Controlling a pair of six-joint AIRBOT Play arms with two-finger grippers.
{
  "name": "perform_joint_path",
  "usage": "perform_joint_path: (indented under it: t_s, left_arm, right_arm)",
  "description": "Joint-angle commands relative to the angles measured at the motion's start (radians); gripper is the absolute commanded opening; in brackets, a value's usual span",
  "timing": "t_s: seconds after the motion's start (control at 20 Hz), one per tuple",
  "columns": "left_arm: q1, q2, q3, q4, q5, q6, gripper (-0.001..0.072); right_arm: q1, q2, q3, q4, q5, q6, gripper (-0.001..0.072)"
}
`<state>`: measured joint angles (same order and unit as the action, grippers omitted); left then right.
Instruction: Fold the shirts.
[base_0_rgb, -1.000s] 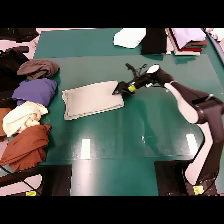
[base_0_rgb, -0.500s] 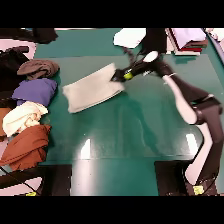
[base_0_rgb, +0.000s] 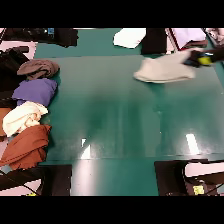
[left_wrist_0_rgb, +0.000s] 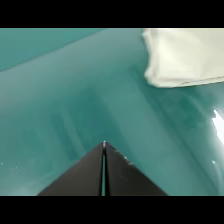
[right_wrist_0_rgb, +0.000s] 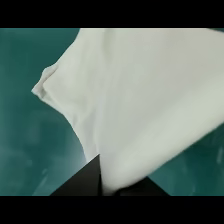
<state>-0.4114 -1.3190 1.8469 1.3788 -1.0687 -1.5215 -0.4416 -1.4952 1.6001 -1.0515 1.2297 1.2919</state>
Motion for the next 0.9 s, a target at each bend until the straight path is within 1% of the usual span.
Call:
perform_joint_path:
  t_s: [0.0, 0.1, 0.2, 0.35, 0.5, 0.65, 0.7, 0.75, 0.8, 0.85]
  left_arm:
    - [-0.012, 0.0, 0.0, 0.001, 0.035, -0.019, 0.0023]
    - [-0.012, 0.0, 0.0, 0.001, 0.043, -0.023, 0.0022]
    - [-0.012, 0.0, 0.0, 0.001, 0.044, -0.023, 0.0023]
    - [-0.012, 0.0, 0.0, 0.001, 0.042, -0.021, 0.0023]
    - [-0.012, 0.0, 0.0, 0.001, 0.034, -0.014, 0.0023]
    - [-0.012, 0.0, 0.0, 0.002, 0.031, -0.013, 0.0023]
    - [-0.012, 0.0, 0.0, 0.002, 0.031, -0.01, 0.0023]
    - [-0.012, 0.0, 0.0, 0.002, 0.031, -0.003, 0.0023]
    - [-0.012, 0.0, 0.0, 0.002, 0.03, -0.003, 0.0023]
    - [-0.012, 0.0, 0.0, 0.002, 0.029, -0.003, 0.0023]
  right_arm:
    - [-0.301, 0.171, -0.158, -0.117, -0.07, 0.063, 0.0019]
    - [-0.431, 0.235, -0.242, -0.13, -0.092, 0.076, 0.0019]
    - [-0.516, 0.286, -0.327, -0.131, -0.103, 0.076, 0.0019]
    - [-0.559, 0.348, -0.447, -0.137, -0.113, 0.076, 0.0019]
    - [-0.559, 0.383, -0.524, -0.256, -0.111, 0.079, 0.0019]
    - [-0.577, 0.383, -0.536, -0.375, -0.075, 0.078, 0.0031]
    - [-0.59, 0.384, -0.534, -0.392, -0.076, 0.074, 0.0147]
    - [-0.608, 0.383, -0.525, -0.395, -0.078, 0.071, 0.0395]
    - [-0.63, 0.383, -0.511, -0.401, -0.085, 0.071, 0.0553]
    - [-0.65, 0.383, -0.489, -0.411, -0.082, 0.072, 0.0629]
